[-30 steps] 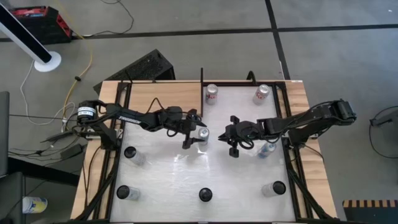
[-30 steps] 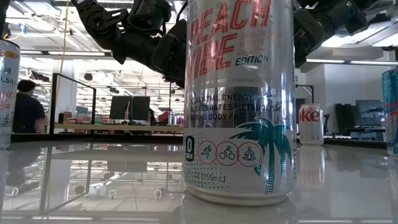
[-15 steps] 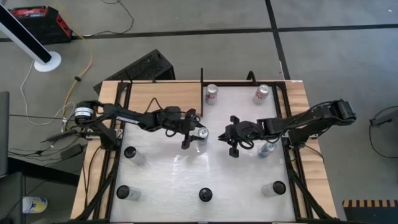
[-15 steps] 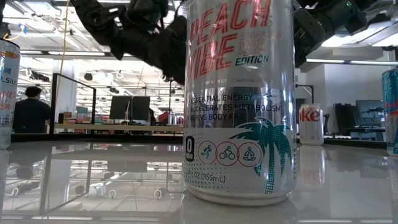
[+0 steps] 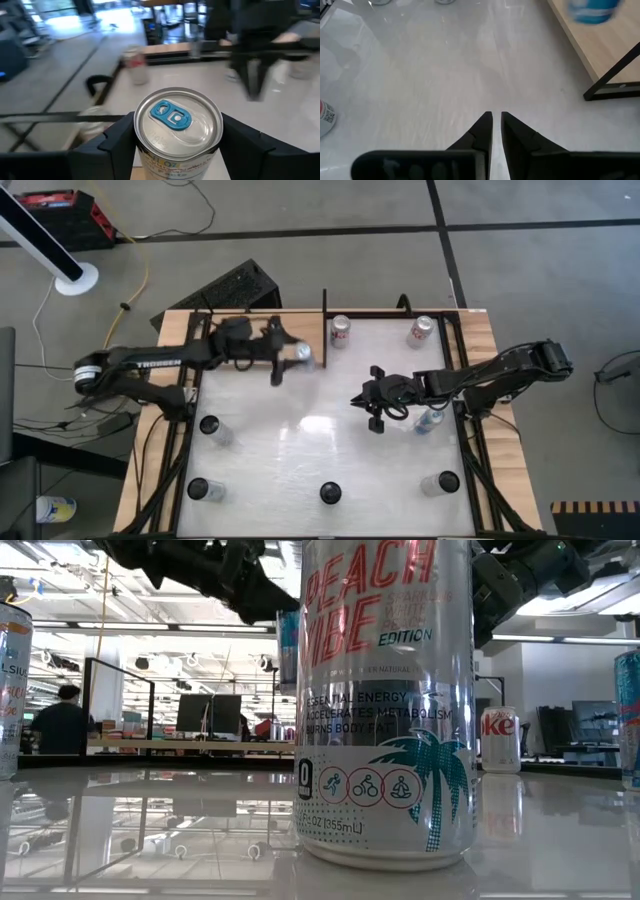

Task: Place canned beverage on shelf
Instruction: Put the left blue soda can on the shelf

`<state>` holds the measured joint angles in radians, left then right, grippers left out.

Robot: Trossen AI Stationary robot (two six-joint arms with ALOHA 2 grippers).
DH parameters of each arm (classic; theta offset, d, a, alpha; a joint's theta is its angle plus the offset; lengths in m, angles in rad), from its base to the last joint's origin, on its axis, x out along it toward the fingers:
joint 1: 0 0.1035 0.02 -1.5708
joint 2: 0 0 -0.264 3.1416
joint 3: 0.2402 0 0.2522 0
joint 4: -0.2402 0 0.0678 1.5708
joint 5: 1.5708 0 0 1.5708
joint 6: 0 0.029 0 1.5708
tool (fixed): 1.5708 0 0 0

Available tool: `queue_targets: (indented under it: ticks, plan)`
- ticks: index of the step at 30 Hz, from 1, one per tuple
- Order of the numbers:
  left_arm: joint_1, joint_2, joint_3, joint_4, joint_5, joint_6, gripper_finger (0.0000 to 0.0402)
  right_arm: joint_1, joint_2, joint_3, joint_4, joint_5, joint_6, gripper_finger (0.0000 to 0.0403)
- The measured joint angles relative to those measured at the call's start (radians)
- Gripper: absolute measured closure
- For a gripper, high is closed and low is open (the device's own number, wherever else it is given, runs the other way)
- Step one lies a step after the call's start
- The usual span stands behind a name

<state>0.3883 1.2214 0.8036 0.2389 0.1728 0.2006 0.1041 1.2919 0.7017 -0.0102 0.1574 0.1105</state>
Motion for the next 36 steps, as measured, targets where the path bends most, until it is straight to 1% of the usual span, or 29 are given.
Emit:
queue_targets:
  ticks: [4,5,7,9,12,14,16,19,21,24,29,33,36]
  plan:
    - [0.157,0.045,0.000,0.066,0.019,0.000,0.0186,0.000,0.000,0.000,0.026,0.000,-0.009,0.0339]
    - [0.200,0.068,0.001,0.097,0.045,-0.003,0.0186,0.000,0.000,0.000,0.039,0.000,-0.017,0.0339]
    - [0.278,0.121,0.008,0.141,0.134,-0.003,0.0186,0.000,0.000,0.000,0.080,0.000,-0.043,0.0339]
    - [0.348,0.186,0.057,0.142,0.216,-0.010,0.0186,0.000,0.000,0.003,0.108,0.000,-0.064,0.0339]
    - [0.424,0.285,0.173,0.089,0.361,-0.023,0.0186,-0.002,0.000,0.022,0.108,0.000,-0.066,0.0339]
    - [0.451,0.349,0.258,0.022,0.437,0.013,0.0186,-0.001,0.000,0.027,0.109,0.000,-0.066,0.0339]
    - [0.467,0.404,0.338,-0.068,0.515,0.074,0.0186,-0.001,0.000,0.027,0.107,0.000,-0.066,0.0339]
    - [0.487,0.470,0.434,-0.189,0.622,0.207,0.0186,-0.001,0.000,0.027,0.107,0.000,-0.066,0.0339]
    - [0.499,0.505,0.476,-0.229,0.677,0.274,0.0186,0.000,0.000,0.027,0.107,0.000,-0.066,0.0339]
    - [0.510,0.545,0.505,-0.238,0.682,0.316,0.0186,0.000,0.000,0.027,0.108,0.000,-0.066,0.0339]
    - [0.528,0.580,0.504,-0.230,0.680,0.341,0.0186,0.000,0.000,0.027,0.108,0.000,-0.077,0.0339]
    - [0.532,0.598,0.504,-0.232,0.714,0.342,0.0186,0.000,0.000,0.027,0.108,0.000,-0.096,0.0339]
    - [0.525,0.598,0.504,-0.265,0.712,0.390,0.0185,-0.002,0.000,0.027,0.106,0.000,-0.096,0.0339]
